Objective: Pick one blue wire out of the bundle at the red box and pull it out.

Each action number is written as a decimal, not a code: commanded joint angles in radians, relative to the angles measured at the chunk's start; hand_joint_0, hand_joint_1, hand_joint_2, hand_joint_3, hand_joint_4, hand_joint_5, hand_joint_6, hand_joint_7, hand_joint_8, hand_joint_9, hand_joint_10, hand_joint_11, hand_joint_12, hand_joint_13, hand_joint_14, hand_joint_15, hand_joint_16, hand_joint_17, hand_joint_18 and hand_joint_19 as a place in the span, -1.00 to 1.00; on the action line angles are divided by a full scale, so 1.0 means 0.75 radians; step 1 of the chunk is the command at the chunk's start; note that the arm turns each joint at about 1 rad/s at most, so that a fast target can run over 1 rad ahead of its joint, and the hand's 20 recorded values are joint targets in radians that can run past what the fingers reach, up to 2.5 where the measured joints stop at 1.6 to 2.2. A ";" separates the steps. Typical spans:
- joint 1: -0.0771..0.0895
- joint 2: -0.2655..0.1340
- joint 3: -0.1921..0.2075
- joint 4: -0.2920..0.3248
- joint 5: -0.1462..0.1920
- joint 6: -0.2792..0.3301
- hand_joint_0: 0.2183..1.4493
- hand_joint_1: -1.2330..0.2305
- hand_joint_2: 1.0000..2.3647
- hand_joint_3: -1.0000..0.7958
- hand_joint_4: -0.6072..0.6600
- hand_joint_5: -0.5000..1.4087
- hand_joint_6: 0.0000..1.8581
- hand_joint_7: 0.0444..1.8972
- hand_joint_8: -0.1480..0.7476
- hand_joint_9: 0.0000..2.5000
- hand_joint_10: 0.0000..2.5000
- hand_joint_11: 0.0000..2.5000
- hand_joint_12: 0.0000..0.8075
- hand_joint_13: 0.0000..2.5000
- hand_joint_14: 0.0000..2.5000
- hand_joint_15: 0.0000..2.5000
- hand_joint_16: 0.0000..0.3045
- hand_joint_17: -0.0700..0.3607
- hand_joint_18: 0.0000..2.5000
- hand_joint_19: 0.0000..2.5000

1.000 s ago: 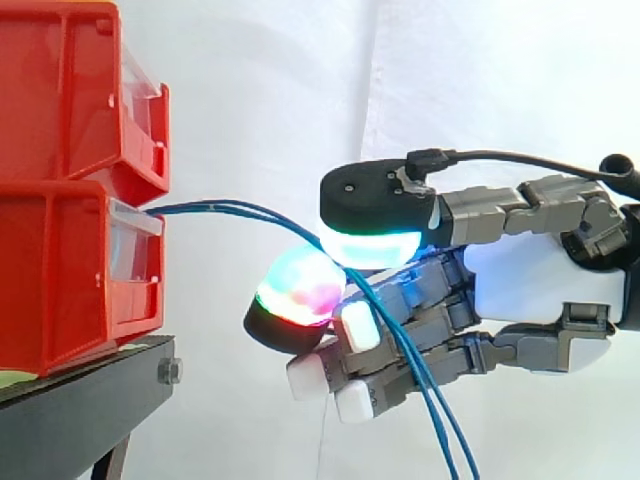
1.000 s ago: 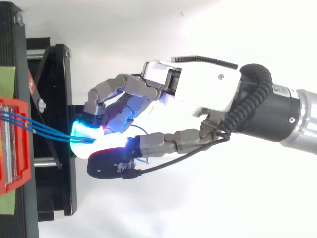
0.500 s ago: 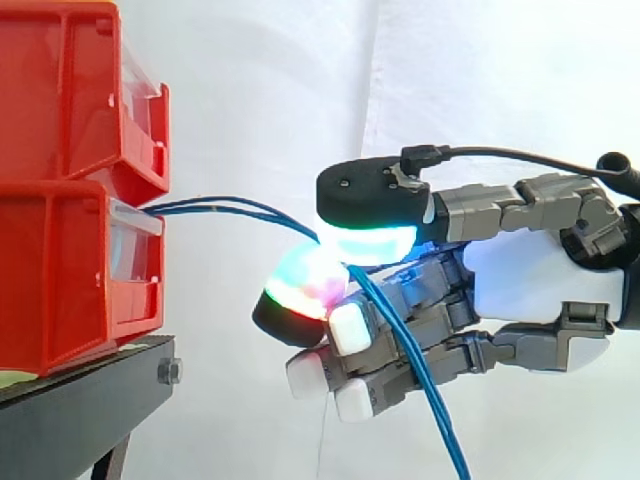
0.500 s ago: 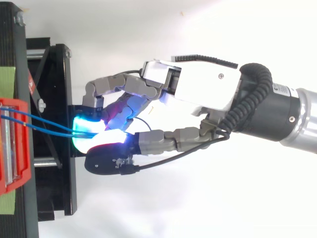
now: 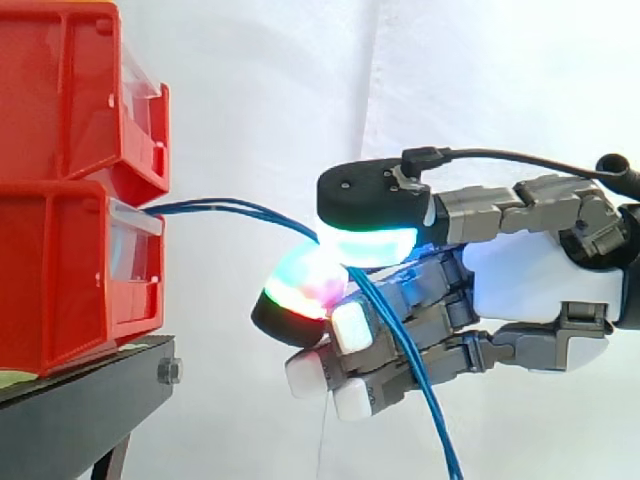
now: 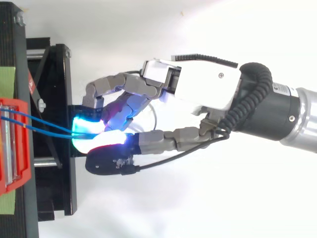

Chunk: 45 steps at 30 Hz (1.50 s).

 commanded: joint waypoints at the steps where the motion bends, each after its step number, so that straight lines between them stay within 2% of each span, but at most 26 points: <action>1: 0.000 0.000 0.000 -0.001 0.000 0.000 -0.34 -0.14 -0.98 0.00 0.65 -0.52 -0.46 0.32 -0.02 -0.15 -0.99 -0.65 0.00 -0.41 -0.99 -0.69 -0.57 0.02 -0.58 -0.56; 7: 0.000 0.000 0.000 0.001 0.000 -0.002 -0.31 -0.10 -0.98 -0.01 0.63 -0.52 -0.46 0.30 -0.03 -0.13 -0.98 -0.61 -0.02 -0.40 -0.99 -0.67 -0.58 -0.01 -0.58 -0.55; 10: -0.002 0.000 0.000 0.001 0.000 -0.002 -0.30 -0.10 -0.98 -0.01 0.53 -0.53 -0.46 0.34 -0.02 -0.13 -0.98 -0.53 -0.02 -0.41 -0.99 -0.65 -0.59 -0.03 -0.59 -0.55; 14: -0.002 0.000 0.000 0.001 0.000 -0.002 -0.33 -0.32 -0.98 0.01 0.53 -0.58 -0.36 0.17 -0.01 -0.17 -0.98 -0.44 0.01 -0.42 -0.99 -0.65 -0.58 0.00 -0.59 -0.57; 18: -0.002 0.000 0.000 0.001 0.000 -0.004 -0.37 -0.35 -0.97 -0.09 0.50 -0.59 -0.30 0.07 -0.04 -0.18 -0.98 -0.43 -0.03 -0.44 -0.98 -0.64 -0.60 -0.04 -0.61 -0.55; 20: -0.002 0.000 0.000 0.001 0.000 -0.002 -0.40 -0.33 -0.98 -0.20 0.50 -0.59 -0.29 0.06 -0.04 -0.17 -0.98 -0.44 -0.05 -0.44 -0.98 -0.64 -0.61 -0.05 -0.62 -0.55; 28: -0.002 0.000 0.000 0.001 0.000 -0.004 -0.46 -0.20 -0.99 -0.35 0.50 -0.56 -0.34 0.18 -0.04 -0.13 -0.98 -0.46 -0.02 -0.42 -0.98 -0.64 -0.60 -0.04 -0.61 -0.54; 33: -0.002 0.000 0.000 0.001 0.000 -0.004 -0.42 -0.13 -0.99 -0.30 0.48 -0.55 -0.38 0.25 -0.04 -0.12 -0.98 -0.46 -0.04 -0.42 -0.98 -0.64 -0.60 -0.05 -0.61 -0.54; 37: -0.002 0.000 0.002 0.001 0.000 -0.004 -0.37 -0.13 -0.98 -0.16 0.45 -0.54 -0.38 0.26 -0.04 -0.13 -0.98 -0.45 -0.04 -0.42 -0.98 -0.64 -0.61 -0.05 -0.61 -0.54; 41: -0.002 0.000 0.000 0.001 0.000 -0.004 -0.36 -0.18 -0.98 -0.05 0.54 -0.54 -0.43 0.29 0.01 -0.11 -0.98 -0.47 0.04 -0.40 -0.99 -0.65 -0.56 0.02 -0.57 -0.56; 43: -0.005 0.000 0.000 0.001 0.000 -0.004 -0.36 -0.18 -0.98 -0.04 0.57 -0.54 -0.46 0.32 0.00 -0.11 -0.98 -0.48 0.04 -0.40 -0.99 -0.65 -0.56 0.03 -0.57 -0.55; 45: -0.007 0.000 0.000 0.001 0.000 -0.004 -0.37 -0.15 -0.98 -0.05 0.60 -0.54 -0.46 0.27 0.00 -0.11 -0.98 -0.50 0.05 -0.40 -0.99 -0.65 -0.55 0.03 -0.57 -0.55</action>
